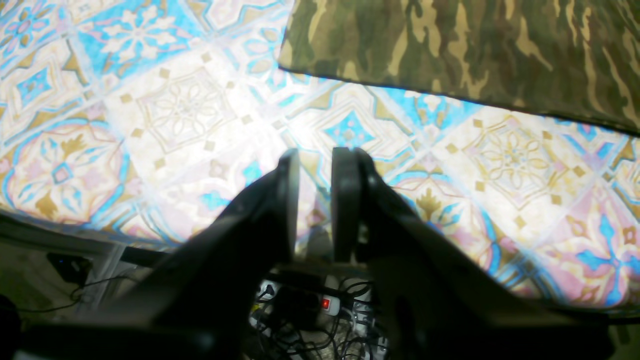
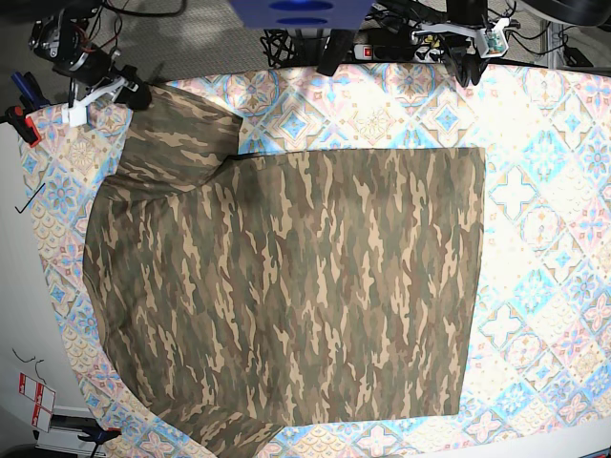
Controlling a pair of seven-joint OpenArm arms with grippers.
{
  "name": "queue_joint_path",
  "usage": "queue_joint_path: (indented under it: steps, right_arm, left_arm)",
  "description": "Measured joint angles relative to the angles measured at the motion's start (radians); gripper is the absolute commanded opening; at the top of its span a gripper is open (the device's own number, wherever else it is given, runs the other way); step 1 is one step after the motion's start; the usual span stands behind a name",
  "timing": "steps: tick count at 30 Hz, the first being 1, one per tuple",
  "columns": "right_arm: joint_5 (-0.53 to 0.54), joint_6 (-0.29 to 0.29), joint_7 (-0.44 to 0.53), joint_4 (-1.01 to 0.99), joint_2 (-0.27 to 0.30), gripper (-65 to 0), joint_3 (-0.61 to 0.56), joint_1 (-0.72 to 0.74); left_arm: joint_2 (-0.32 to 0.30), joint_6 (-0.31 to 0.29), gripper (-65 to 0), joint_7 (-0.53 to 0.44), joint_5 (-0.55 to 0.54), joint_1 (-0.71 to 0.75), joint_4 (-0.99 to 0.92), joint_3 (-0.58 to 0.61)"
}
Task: Fold the T-shirt properly
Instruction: 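Move the right gripper down to the camouflage shirt's sleeve corner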
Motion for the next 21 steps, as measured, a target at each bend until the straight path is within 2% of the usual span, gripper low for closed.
queue_joint_path:
  steps: [5,8,12,15,18,21]
  right_arm:
    - [0.004,0.004,0.0,0.0,0.008,-36.0,0.003,-0.001]
    - [0.003,0.003,0.007,-0.021,0.034,-36.1,0.007,0.003]
    - [0.012,0.021,0.025,-0.102,0.037,-36.1,0.015,0.041]
    - [-0.028,0.029,0.032,-0.117,0.039,-36.1,0.015,0.064]
    - [-0.049,0.075,0.051,-0.118,0.038,-36.1,0.012,0.068]
    - [-0.057,0.079,0.039,-0.114,0.039,-36.1,0.012,0.072]
  left_arm:
    - [0.0,0.0,-54.3,0.0,0.0,0.0,0.0,0.001]
    - [0.0,0.0,-54.3,0.0,0.0,0.001,0.0,0.001]
    - [0.0,-0.003,-54.3,0.0,0.0,0.002,0.0,0.001]
    - [0.0,-0.001,-54.3,0.0,0.0,0.003,0.0,0.001]
    - [0.0,0.0,-54.3,0.0,0.0,0.004,0.0,0.001]
    - [0.0,0.0,-54.3,0.0,0.0,0.004,0.0,0.001]
